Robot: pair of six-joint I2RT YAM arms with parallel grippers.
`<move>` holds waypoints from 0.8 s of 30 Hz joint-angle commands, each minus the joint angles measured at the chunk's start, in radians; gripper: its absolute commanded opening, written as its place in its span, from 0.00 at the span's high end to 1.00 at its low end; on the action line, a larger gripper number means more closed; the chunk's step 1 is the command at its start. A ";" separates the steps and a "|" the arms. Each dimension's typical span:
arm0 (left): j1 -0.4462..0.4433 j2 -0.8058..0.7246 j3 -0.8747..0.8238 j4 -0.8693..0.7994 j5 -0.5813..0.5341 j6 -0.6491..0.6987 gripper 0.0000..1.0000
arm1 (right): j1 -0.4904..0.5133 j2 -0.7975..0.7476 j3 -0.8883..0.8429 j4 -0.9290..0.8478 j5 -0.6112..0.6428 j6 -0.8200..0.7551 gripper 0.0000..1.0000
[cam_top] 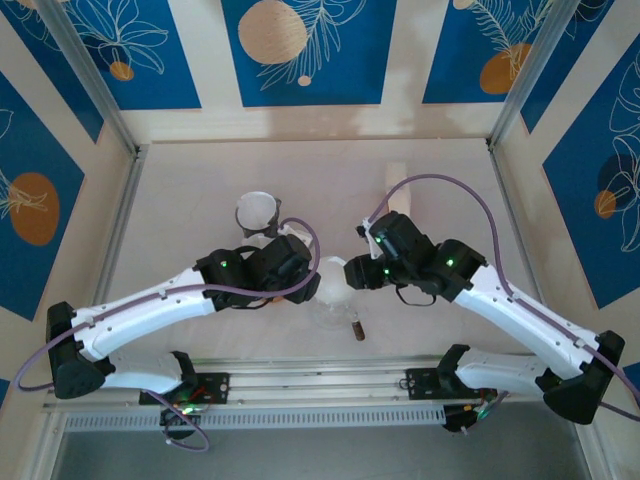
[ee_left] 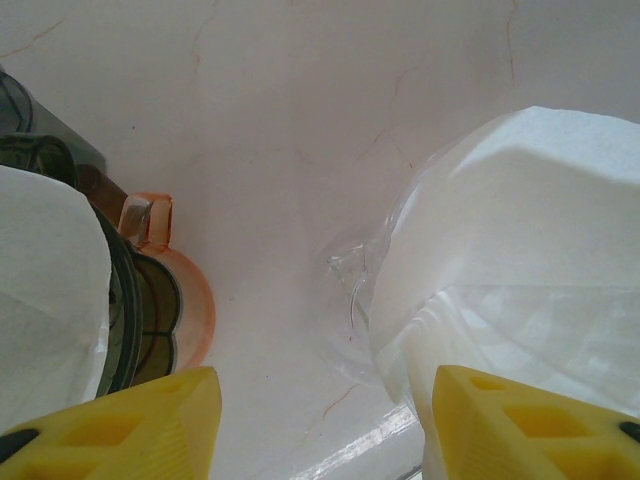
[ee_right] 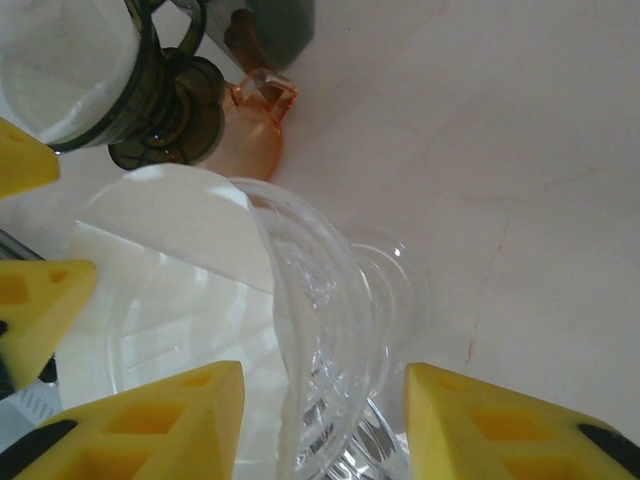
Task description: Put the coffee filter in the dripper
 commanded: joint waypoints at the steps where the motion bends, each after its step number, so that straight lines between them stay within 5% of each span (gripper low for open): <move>1: -0.008 -0.007 -0.011 0.003 0.010 -0.011 0.41 | -0.004 0.012 0.023 0.005 -0.028 -0.023 0.57; 16: -0.007 0.010 -0.017 0.022 0.024 -0.011 0.40 | 0.043 0.055 0.055 -0.046 0.089 -0.052 0.93; 24: -0.005 0.016 -0.023 0.033 0.021 -0.019 0.37 | 0.110 0.106 0.076 -0.083 0.205 -0.062 0.98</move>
